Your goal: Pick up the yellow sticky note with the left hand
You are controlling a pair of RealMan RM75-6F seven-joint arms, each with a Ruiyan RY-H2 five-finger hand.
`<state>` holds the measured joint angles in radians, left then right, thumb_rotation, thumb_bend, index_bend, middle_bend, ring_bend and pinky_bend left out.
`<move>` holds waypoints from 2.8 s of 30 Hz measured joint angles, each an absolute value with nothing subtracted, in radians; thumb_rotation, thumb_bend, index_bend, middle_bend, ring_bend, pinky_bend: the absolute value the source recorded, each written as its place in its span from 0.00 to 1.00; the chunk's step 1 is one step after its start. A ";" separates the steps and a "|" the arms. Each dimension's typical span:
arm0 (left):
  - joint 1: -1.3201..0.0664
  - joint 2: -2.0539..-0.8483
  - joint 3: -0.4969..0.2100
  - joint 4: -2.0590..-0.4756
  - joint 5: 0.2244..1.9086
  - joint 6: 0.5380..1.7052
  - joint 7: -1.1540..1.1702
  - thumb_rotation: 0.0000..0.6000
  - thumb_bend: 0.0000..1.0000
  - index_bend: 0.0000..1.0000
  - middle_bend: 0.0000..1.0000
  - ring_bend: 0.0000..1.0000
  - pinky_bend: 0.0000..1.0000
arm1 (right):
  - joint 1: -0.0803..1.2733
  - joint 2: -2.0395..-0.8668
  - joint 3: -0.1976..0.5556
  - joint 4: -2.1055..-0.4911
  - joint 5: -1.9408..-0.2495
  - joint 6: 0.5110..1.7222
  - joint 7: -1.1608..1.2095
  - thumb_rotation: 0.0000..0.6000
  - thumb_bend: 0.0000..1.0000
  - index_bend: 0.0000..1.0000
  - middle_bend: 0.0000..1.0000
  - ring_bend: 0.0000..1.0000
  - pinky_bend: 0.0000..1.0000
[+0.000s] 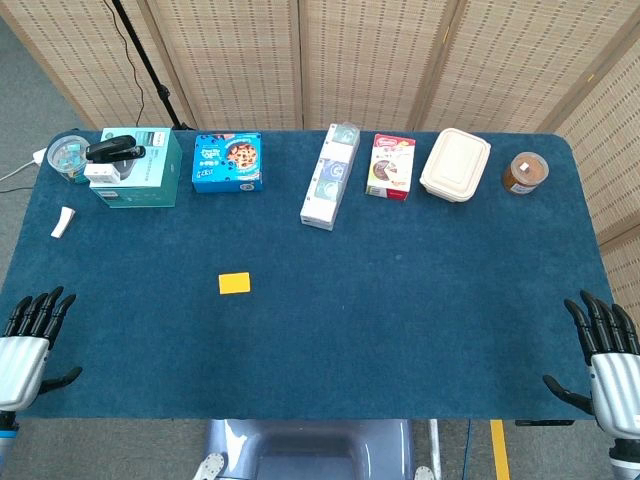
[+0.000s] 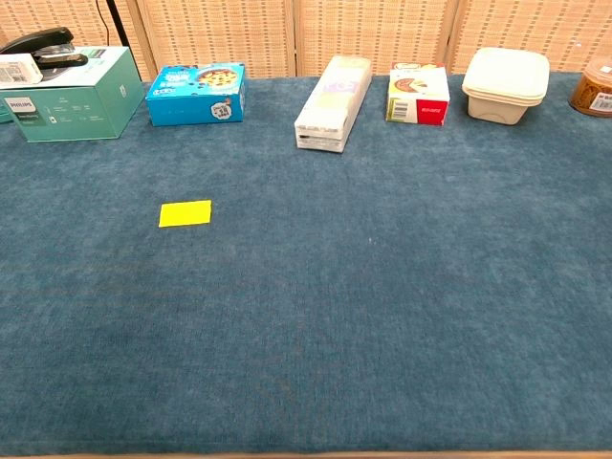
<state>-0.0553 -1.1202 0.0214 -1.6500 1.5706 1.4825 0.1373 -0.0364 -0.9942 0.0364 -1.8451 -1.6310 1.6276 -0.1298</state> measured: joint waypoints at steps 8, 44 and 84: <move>-0.072 -1.127 0.017 -1.634 1.559 1.454 0.119 1.00 0.00 0.00 0.00 0.00 0.00 | -0.037 -0.991 0.036 -1.849 -1.629 1.626 -0.122 1.00 0.00 0.00 0.00 0.00 0.00; -0.487 -1.489 -0.099 -1.297 1.491 1.031 0.070 1.00 0.26 0.00 0.00 0.00 0.00 | -0.013 -0.973 0.050 -1.843 -1.557 1.566 -0.059 1.00 0.00 0.00 0.00 0.00 0.00; -0.672 -1.737 -0.150 -1.050 1.317 0.880 0.161 1.00 0.26 0.00 0.00 0.00 0.00 | 0.000 -0.954 0.056 -1.837 -1.522 1.539 -0.003 1.00 0.00 0.00 0.00 0.00 0.00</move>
<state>-0.6719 -1.7365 -0.1501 -1.0499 1.3166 0.8803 0.1612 0.0002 -0.9544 0.0559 -1.8368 -1.5224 1.5393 -0.0029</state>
